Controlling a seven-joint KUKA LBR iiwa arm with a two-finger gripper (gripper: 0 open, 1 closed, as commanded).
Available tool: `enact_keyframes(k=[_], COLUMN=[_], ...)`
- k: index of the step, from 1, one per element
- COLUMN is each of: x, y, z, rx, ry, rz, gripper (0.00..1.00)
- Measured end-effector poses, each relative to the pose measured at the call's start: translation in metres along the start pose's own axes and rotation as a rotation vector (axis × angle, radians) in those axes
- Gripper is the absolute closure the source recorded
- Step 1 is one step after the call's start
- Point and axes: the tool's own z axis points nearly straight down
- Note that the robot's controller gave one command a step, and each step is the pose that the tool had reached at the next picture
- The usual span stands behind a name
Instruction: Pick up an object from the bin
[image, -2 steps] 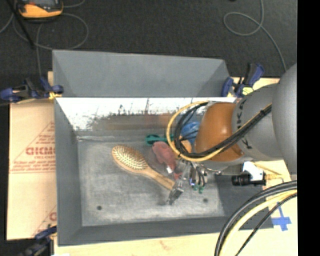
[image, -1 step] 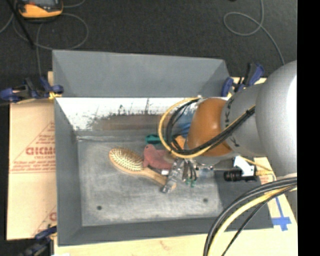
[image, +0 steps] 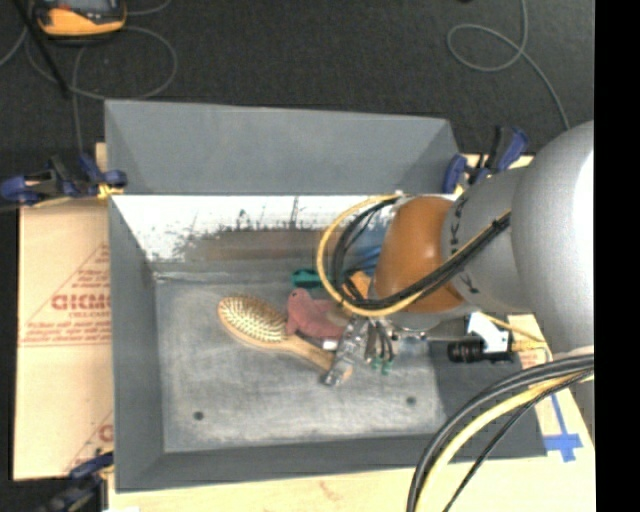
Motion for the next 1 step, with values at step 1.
enact_keyframes(k=[1], x=[0.0006], y=[-0.0004], z=[-0.0028], rx=[0.0], ry=[0.001], rz=[-0.001], gripper=[1.0])
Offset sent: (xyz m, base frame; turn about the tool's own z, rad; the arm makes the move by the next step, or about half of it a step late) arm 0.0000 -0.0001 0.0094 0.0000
